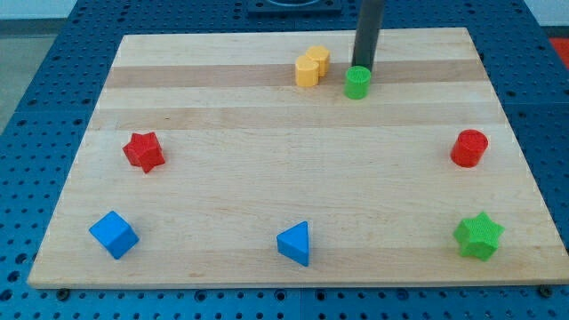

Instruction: Push the green circle into the yellow blocks

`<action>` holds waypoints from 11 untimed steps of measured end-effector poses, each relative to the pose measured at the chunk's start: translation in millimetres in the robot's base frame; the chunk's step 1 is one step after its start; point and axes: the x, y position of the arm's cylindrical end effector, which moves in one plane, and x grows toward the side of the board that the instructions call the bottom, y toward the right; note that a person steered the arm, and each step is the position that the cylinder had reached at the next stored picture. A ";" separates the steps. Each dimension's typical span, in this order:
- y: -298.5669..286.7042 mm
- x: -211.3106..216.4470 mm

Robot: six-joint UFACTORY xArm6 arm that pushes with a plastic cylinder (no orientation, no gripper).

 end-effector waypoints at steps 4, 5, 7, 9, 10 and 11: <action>61.3 -9.5; 63.7 44.9; 49.0 56.0; -2.8 36.9; -26.7 33.0; -26.8 32.1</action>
